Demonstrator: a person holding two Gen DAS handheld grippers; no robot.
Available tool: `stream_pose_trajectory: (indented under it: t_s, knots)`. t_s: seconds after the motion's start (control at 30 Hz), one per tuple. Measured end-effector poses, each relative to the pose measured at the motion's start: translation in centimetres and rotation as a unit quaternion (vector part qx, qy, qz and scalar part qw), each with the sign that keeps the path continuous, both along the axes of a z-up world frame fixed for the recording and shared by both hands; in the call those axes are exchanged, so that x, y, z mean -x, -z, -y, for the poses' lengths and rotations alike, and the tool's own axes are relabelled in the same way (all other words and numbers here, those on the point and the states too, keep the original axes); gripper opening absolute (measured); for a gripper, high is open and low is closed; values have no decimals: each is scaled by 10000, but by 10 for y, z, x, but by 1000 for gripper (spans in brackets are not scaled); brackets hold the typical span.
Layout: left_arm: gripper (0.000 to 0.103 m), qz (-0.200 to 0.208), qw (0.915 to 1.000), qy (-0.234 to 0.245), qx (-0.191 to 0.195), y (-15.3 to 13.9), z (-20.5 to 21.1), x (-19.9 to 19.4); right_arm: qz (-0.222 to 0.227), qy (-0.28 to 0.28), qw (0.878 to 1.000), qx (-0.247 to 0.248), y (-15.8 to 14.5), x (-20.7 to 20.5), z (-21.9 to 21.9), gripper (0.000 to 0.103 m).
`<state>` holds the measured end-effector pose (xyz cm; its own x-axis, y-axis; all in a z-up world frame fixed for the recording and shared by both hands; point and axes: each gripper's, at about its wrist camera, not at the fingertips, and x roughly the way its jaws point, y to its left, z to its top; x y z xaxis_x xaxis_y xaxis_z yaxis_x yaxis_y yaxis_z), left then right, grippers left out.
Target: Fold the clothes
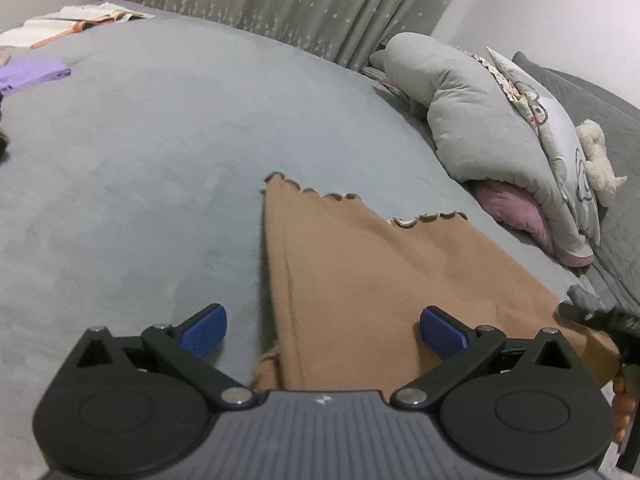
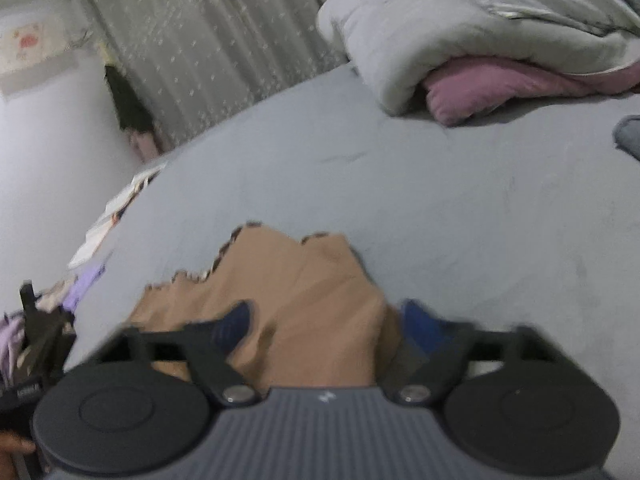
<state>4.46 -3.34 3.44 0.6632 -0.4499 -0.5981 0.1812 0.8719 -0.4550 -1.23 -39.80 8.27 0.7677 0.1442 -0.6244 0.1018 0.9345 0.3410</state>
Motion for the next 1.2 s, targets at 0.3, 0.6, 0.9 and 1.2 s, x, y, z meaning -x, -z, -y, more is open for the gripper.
stream_pose_trajectory:
  t_s: [0.3, 0.6, 0.9, 1.2]
  knots:
    - [24, 25, 9998, 172, -78, -11, 5, 2, 212, -503, 9939, 956, -15, 18, -31, 20]
    - [15, 234, 9989, 387, -92, -24, 8, 14, 657, -1019, 9760, 1807, -37, 44, -58, 18]
    - [14, 827, 9938, 747, 19, -50, 6, 41, 1038, -1361, 9592, 2252, -40, 70, -59, 13]
    - [14, 1120, 9766, 1811, -302, -59, 2, 90, 1195, -2327, 9325, 2491, -40, 111, -84, 11]
